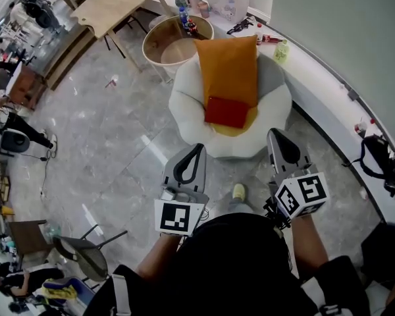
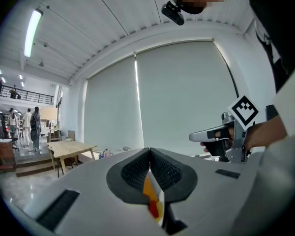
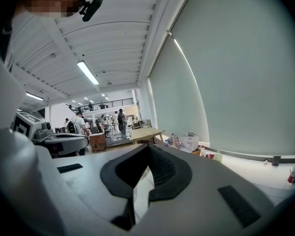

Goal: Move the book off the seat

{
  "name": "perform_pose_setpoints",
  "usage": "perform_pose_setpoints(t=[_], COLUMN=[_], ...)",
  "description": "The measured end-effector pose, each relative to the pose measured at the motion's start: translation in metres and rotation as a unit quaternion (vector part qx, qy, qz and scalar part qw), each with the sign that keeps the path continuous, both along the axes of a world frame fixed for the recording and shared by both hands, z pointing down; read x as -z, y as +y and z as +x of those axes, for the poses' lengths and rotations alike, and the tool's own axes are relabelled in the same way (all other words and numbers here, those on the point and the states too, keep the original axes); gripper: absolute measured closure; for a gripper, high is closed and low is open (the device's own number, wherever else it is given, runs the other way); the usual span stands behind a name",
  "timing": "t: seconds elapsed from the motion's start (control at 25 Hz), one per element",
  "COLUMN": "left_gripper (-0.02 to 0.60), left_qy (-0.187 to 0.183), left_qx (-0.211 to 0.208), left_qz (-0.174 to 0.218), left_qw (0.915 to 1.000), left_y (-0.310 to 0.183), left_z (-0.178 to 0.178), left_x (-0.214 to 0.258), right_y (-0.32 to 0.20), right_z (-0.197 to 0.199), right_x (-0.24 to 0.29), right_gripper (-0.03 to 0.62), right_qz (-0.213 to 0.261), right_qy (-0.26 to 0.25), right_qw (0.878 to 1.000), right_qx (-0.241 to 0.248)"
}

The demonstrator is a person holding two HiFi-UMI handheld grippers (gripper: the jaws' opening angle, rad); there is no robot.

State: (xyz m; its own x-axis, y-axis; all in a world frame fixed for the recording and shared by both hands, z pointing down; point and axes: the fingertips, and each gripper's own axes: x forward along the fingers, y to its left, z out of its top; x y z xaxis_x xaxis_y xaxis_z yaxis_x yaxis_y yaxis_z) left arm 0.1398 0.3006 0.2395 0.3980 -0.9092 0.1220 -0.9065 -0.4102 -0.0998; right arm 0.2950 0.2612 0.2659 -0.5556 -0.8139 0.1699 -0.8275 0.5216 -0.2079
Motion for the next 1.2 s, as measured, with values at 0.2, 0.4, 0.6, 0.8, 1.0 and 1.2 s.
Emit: perform_pose_setpoints(t=[0.2,0.4,0.6,0.8,1.0,1.2], left_gripper=[0.571,0.571,0.571,0.571,0.571,0.571], left_qy=[-0.004,-0.010,-0.014,-0.018,-0.016,-0.009], left_qx=[0.007,0.016,0.030,0.040,0.042,0.025], left_qz=[-0.009,-0.010,-0.010,-0.011,-0.016,-0.012], left_qw=[0.9999,0.9998,0.9994,0.9990,0.9989,0.9996], left_y=[-0.026,-0.044,-0.055,-0.054,-0.056,-0.060], left_z=[0.005,0.008,0.007,0.004,0.006,0.015], left_x=[-0.002,-0.005,-0.006,-0.005,-0.006,-0.002], right_y=[-0.022,-0.041,-0.056,-0.062,-0.065,-0.071], right_z=[0.007,0.017,0.015,0.012,0.011,0.012], right_x=[-0.005,-0.010,-0.009,-0.009,-0.006,0.001], right_gripper=[0.585,0.585,0.585,0.585,0.585,0.585], right_qz=[-0.010,-0.015,-0.014,-0.014,-0.006,0.009], right_qy=[-0.002,-0.004,-0.014,-0.022,-0.023,-0.008], right_qw=[1.000,1.000,1.000,0.999,0.999,0.999], right_qx=[0.001,-0.001,0.018,0.028,0.034,0.035])
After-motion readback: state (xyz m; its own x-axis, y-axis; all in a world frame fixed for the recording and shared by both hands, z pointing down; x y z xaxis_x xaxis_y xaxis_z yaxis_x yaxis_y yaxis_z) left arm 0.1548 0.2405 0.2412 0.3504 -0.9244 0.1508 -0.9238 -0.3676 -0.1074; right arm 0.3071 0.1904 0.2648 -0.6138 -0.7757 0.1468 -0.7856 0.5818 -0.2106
